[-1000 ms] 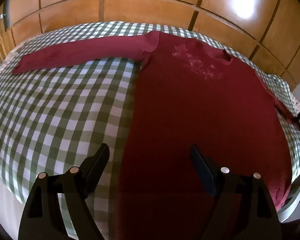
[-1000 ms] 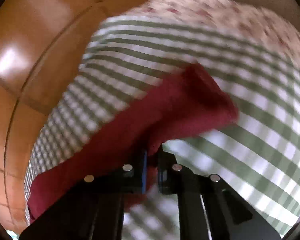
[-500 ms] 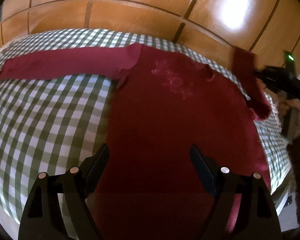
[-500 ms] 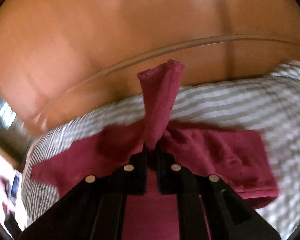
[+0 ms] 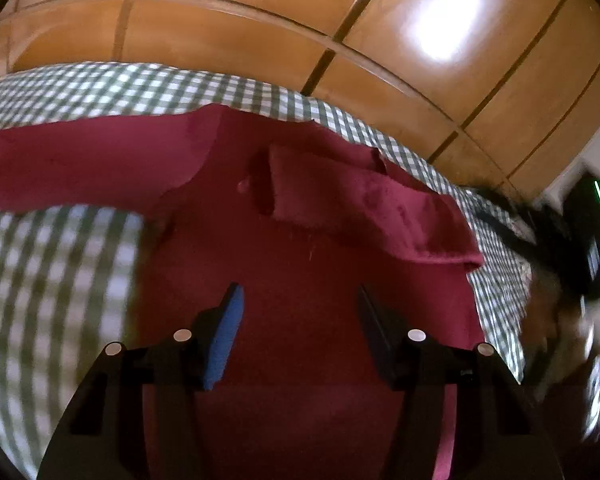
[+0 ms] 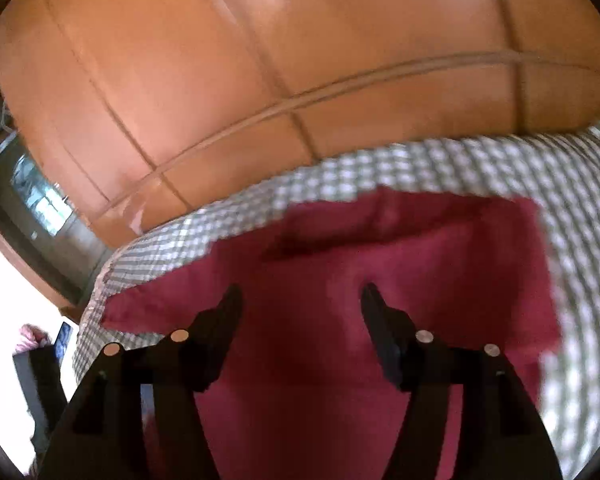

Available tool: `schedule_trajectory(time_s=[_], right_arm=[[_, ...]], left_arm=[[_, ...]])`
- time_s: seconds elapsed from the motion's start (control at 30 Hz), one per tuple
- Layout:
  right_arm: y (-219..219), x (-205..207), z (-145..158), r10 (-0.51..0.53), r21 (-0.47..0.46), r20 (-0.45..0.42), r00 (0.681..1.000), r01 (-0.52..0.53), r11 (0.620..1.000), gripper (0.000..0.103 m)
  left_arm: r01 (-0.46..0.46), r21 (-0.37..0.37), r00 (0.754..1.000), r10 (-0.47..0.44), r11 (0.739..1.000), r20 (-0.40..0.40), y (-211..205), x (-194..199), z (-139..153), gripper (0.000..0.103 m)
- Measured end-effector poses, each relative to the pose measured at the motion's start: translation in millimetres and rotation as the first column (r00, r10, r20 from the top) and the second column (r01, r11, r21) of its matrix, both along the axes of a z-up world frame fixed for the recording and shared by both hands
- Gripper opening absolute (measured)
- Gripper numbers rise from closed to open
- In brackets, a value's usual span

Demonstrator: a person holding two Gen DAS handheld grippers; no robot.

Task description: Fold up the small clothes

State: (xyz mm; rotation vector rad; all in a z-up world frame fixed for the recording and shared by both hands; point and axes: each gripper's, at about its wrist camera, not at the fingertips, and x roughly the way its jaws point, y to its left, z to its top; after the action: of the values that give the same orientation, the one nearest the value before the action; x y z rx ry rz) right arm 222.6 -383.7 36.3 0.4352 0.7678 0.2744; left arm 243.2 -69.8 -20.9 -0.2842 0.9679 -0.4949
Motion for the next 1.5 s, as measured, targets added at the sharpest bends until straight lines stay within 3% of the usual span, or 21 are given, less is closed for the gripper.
schedule_trajectory(time_s=[0.23, 0.3, 0.37, 0.4, 0.57, 0.7, 0.83, 1.03, 1.2, 1.4, 1.5], right_arm=[[-80, -63, -41, -0.135, 0.019, -0.116, 0.984, 0.138, 0.990, 0.067], [-94, -71, -49, -0.168, 0.027, -0.141, 0.976, 0.174, 0.984, 0.068], [-102, -71, -53, -0.196, 0.047, -0.150, 0.969, 0.205, 0.978, 0.068], [-107, -73, -53, -0.203, 0.056, -0.146, 0.968, 0.213, 0.975, 0.068], [-100, -55, -33, -0.206, 0.062, -0.072, 0.976, 0.211, 0.976, 0.067], [-84, -30, -25, -0.178, 0.050, -0.034, 0.983, 0.180, 0.982, 0.067], [-58, 7, -31, -0.137, 0.003, -0.047, 0.989, 0.138, 0.990, 0.066], [-35, 50, -82, -0.198, -0.219, -0.155, 0.968, 0.162, 0.962, 0.055], [-12, 41, -95, -0.217, -0.376, -0.029, 0.976, 0.191, 0.907, 0.055], [-13, 41, -97, -0.216, -0.388, -0.022, 0.976, 0.191, 0.902, 0.057], [-9, 42, -97, -0.221, -0.430, -0.014, 0.975, 0.194, 0.882, 0.058]], left_arm=[[-0.005, -0.001, 0.995, 0.005, 1.000, -0.096, -39, 71, -30, 0.057], [-0.008, 0.017, 0.991, 0.010, 1.000, -0.132, -51, 89, -42, 0.045], [-0.007, 0.041, 0.988, 0.013, 0.999, -0.152, -59, 102, -48, 0.005], [-0.001, 0.030, 0.989, 0.005, 1.000, -0.151, -61, 108, -45, 0.002], [-0.062, -0.037, 0.998, 0.062, 0.997, -0.002, -39, 110, 8, 0.002], [-0.105, -0.063, 0.993, 0.108, 0.992, 0.041, -13, 112, 27, 0.002], [-0.081, 0.018, 0.997, 0.081, 0.997, 0.001, -20, 118, 6, 0.002], [-0.093, 0.178, 0.994, 0.103, 0.980, -0.047, -25, 120, -41, 0.002], [-0.087, 0.273, 0.996, 0.079, 0.958, 0.041, -31, 105, -54, 0.002], [-0.145, 0.277, 0.988, 0.125, 0.950, 0.089, -24, 88, -59, 0.002], [-0.189, 0.294, 0.981, 0.167, 0.937, 0.098, -12, 73, -53, 0.002]])
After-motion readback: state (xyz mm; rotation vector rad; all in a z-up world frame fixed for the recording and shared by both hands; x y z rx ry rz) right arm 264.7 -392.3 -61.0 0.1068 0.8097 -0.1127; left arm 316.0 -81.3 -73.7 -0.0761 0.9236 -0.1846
